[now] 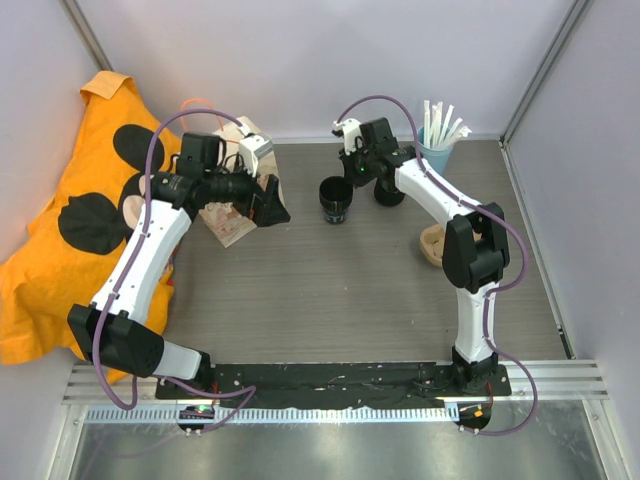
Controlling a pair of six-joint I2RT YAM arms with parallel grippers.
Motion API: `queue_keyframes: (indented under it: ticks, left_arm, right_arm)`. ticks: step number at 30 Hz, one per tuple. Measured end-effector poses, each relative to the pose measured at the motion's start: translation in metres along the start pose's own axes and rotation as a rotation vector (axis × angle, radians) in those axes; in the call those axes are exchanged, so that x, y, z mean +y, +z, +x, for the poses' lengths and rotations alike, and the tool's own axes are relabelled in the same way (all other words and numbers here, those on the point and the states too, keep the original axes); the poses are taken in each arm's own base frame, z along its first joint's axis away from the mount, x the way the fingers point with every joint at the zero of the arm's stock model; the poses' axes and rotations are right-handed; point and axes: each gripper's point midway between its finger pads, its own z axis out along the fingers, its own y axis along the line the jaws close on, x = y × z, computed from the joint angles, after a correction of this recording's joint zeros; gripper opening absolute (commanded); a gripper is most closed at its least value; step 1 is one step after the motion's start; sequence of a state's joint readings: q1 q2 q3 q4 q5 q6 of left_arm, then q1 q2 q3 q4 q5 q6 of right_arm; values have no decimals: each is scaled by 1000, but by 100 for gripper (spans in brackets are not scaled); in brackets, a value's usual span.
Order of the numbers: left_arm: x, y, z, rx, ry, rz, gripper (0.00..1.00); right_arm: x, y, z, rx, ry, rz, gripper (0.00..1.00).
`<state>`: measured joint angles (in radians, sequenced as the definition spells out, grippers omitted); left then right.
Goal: Pack the takeout coffee
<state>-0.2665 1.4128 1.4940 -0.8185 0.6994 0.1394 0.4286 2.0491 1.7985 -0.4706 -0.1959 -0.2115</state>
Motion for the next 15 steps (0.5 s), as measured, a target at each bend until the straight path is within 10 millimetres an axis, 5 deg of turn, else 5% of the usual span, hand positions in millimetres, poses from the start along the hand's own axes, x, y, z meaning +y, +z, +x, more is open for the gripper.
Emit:
queue_keyframes:
  ticks: [15]
  left_arm:
    - [0,0,0,0,-1,0,100]
  right_arm:
    - [1,0,-1,-3,-3,-2,1]
